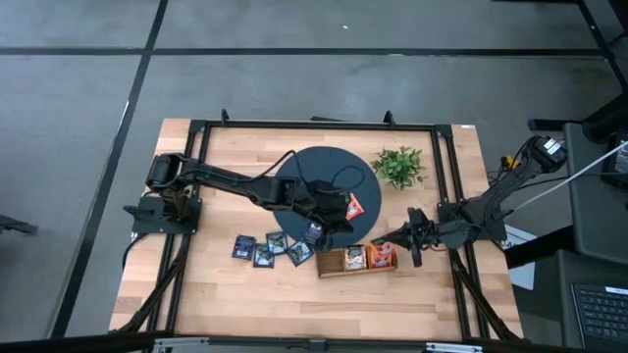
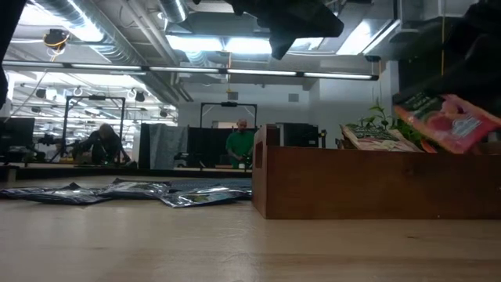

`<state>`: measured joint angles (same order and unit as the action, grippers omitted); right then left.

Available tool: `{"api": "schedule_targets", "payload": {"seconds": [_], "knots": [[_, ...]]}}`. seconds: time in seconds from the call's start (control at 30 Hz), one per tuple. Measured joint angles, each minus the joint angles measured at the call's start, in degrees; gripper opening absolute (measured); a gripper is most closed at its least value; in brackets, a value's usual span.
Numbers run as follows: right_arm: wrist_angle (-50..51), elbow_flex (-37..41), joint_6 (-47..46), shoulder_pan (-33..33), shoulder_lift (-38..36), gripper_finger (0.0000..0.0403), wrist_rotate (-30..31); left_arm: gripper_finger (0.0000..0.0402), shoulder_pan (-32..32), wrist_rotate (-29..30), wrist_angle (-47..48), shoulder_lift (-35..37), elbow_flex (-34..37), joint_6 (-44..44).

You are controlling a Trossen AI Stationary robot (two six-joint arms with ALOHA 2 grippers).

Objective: Pick & Place Tea
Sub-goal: Put the orange tea bag into the right section of the wooden organizer

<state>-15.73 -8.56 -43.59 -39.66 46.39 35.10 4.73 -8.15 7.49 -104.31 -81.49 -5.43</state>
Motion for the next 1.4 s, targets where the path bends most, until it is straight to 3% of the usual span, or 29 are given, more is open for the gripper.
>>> {"api": "schedule_targets", "payload": {"seconds": [0.73,0.93,1.07,1.17,1.33,1.4], "knots": [[-0.81,0.79,-2.9,0.02,-0.02,0.0061,3.38,0.0015,0.11,1.18,-0.03,0.0,0.0,0.04],[-0.39,-0.04,-0.83,1.64,0.0,0.0079,-1.44,0.0015,0.11,1.21,-0.02,0.0,-0.02,0.04],[0.35,-4.6,6.8,4.53,-0.01,0.0096,-7.94,0.0015,0.11,1.21,0.0,0.0,-0.02,0.04],[8.55,-10.79,10.28,6.75,0.0,0.0103,-11.36,0.0015,0.11,1.21,0.0,0.0,-0.03,0.02],[33.91,-23.16,9.54,11.71,2.65,0.0104,-17.99,0.0015,0.11,1.21,0.28,0.0,-0.04,-0.83],[39.47,-27.06,10.92,13.75,5.5,0.0104,-22.33,0.0015,0.11,1.21,0.45,0.0,-0.04,-0.83]]}}
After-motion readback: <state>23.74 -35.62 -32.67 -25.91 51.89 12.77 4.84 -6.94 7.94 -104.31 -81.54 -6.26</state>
